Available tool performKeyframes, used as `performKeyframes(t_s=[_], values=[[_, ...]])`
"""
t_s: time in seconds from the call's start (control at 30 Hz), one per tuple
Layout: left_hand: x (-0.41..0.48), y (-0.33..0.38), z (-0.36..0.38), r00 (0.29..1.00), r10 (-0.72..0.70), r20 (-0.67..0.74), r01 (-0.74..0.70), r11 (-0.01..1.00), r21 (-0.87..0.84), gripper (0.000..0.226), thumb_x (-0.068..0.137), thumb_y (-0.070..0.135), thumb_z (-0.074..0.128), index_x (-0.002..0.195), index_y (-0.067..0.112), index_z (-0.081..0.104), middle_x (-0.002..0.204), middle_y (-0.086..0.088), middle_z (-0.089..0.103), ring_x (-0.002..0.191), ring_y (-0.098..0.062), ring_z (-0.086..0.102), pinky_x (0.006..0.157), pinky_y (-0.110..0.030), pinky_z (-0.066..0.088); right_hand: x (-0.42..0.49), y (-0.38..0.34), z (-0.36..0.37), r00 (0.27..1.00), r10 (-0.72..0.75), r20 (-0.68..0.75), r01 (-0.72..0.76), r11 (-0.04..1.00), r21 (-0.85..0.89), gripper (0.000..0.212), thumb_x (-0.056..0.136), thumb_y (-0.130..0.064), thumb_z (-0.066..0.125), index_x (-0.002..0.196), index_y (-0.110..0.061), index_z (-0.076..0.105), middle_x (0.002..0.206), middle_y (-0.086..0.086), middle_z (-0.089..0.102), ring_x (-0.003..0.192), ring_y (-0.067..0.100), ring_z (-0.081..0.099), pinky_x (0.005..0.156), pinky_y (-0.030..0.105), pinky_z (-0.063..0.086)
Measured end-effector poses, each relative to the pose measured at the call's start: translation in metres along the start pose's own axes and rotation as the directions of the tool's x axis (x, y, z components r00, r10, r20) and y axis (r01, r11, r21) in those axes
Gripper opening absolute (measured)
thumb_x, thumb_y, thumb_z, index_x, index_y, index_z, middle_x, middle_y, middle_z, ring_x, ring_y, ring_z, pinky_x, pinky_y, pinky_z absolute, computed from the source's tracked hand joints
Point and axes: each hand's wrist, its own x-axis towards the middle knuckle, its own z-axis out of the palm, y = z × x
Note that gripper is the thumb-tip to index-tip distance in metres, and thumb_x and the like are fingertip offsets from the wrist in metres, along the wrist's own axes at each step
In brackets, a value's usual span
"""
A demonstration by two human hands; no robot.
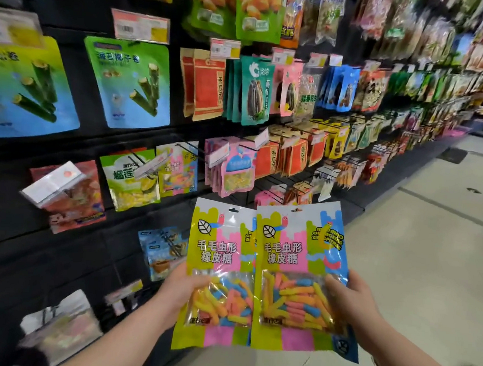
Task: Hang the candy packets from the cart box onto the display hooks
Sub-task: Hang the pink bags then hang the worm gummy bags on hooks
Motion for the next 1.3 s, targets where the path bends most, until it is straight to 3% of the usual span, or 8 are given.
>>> performKeyframes(t_s=[0.3,0.43,0.53,0.7,0.87,1.0,1.13,1.3], values=[[0.042,0.003,0.006,0.989,-0.029,-0.145,0.021,0.998,-0.055,0.023,0.085,-0.007,0.063,0.104,0.006,0.063,0.092,-0.014,0.074,0.080,-0.028,0.072,0.066,-0.035,0.057,0.076,-0.017,0.018,0.987,-0.003,0.162,0.015,0.997,-0.072,0.010,0.093,-0.004,0.052,0.098,-0.008,0.060,0.081,0.010,0.071,0.058,0.020,0.070,0.045,0.023,0.051],[0.059,0.004,0.021,0.972,-0.036,-0.231,0.018,0.997,-0.078,0.023,0.087,-0.006,0.061,0.107,0.005,0.064,0.095,-0.015,0.074,0.085,-0.031,0.072,0.076,-0.042,0.058,0.127,-0.014,0.022,0.975,-0.031,0.221,0.058,0.991,-0.119,0.012,0.093,-0.015,0.056,0.104,-0.010,0.059,0.092,0.009,0.071,0.078,0.023,0.068,0.059,0.029,0.051],[0.071,0.004,0.046,0.958,-0.069,-0.279,0.036,0.992,-0.122,0.023,0.088,-0.005,0.060,0.109,0.005,0.062,0.099,-0.018,0.073,0.091,-0.037,0.071,0.084,-0.051,0.056,0.165,-0.017,0.013,0.960,-0.038,0.278,0.087,0.982,-0.165,0.007,0.093,-0.018,0.057,0.097,-0.014,0.059,0.090,0.004,0.069,0.079,0.018,0.066,0.062,0.027,0.047],[0.089,0.010,0.098,0.933,-0.072,-0.352,0.009,0.984,-0.177,0.025,0.088,-0.008,0.058,0.109,0.004,0.063,0.096,-0.018,0.074,0.085,-0.036,0.072,0.071,-0.042,0.059,0.235,-0.019,-0.008,0.930,-0.039,0.366,0.115,0.975,-0.188,0.003,0.091,-0.019,0.058,0.091,-0.018,0.061,0.094,0.007,0.070,0.088,0.026,0.067,0.086,0.041,0.053],[0.101,0.017,0.129,0.879,-0.096,-0.467,-0.010,0.976,-0.219,0.028,0.081,-0.014,0.061,0.103,0.003,0.065,0.082,-0.012,0.076,0.065,-0.022,0.073,0.052,-0.028,0.057,0.283,-0.024,-0.007,0.879,-0.021,0.477,0.120,0.977,-0.178,0.010,0.092,-0.022,0.058,0.098,-0.015,0.061,0.095,0.004,0.070,0.085,0.019,0.066,0.072,0.033,0.051],[0.103,0.019,0.135,0.830,-0.142,-0.539,-0.003,0.966,-0.259,0.024,0.084,-0.014,0.058,0.102,0.002,0.064,0.076,-0.009,0.075,0.059,-0.019,0.072,0.046,-0.025,0.054,0.309,-0.023,0.012,0.820,0.017,0.572,0.094,0.982,-0.164,0.011,0.093,-0.024,0.058,0.099,-0.016,0.062,0.096,0.005,0.070,0.089,0.025,0.068,0.082,0.041,0.055],[0.108,0.015,0.121,0.789,-0.183,-0.586,0.016,0.960,-0.278,0.030,0.084,-0.011,0.059,0.112,0.000,0.061,0.097,-0.022,0.073,0.073,-0.034,0.071,0.060,-0.038,0.059,0.320,-0.019,0.039,0.776,0.056,0.628,0.071,0.982,-0.175,0.015,0.092,-0.026,0.058,0.102,-0.016,0.065,0.100,0.008,0.072,0.092,0.027,0.070,0.085,0.046,0.056],[0.116,0.008,0.091,0.760,-0.189,-0.622,0.010,0.960,-0.279,0.024,0.086,-0.008,0.060,0.106,0.005,0.063,0.096,-0.017,0.074,0.075,-0.027,0.072,0.060,-0.032,0.056,0.324,-0.023,0.076,0.744,0.062,0.665,0.083,0.979,-0.184,0.013,0.094,-0.024,0.056,0.098,-0.018,0.067,0.097,0.006,0.074,0.091,0.026,0.070,0.089,0.046,0.054]])
